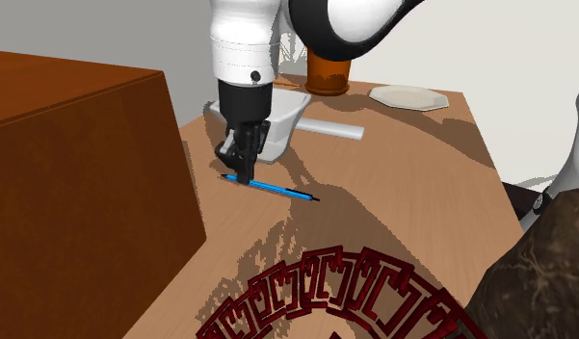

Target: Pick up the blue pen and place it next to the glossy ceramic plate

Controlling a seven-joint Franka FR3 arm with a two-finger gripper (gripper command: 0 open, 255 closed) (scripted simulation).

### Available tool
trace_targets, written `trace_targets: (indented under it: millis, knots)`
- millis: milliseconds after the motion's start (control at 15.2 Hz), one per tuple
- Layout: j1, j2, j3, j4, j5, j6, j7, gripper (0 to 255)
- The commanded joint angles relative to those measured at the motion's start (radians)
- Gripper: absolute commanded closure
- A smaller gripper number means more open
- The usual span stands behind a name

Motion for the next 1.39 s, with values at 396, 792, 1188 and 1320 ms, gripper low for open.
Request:
trace_targets:
  millis: [396,792,1188,1320]
  knots:
    - [-0.041,-0.102,0.010,-0.077,0.042,-0.018,-0.039,255]
    - [-0.132,-0.331,0.005,-0.373,0.146,0.071,-0.156,255]
    - [-0.181,-0.544,-0.040,-0.614,0.250,0.115,-0.303,255]
    - [-0.189,-0.611,-0.064,-0.686,0.278,0.120,-0.353,255]
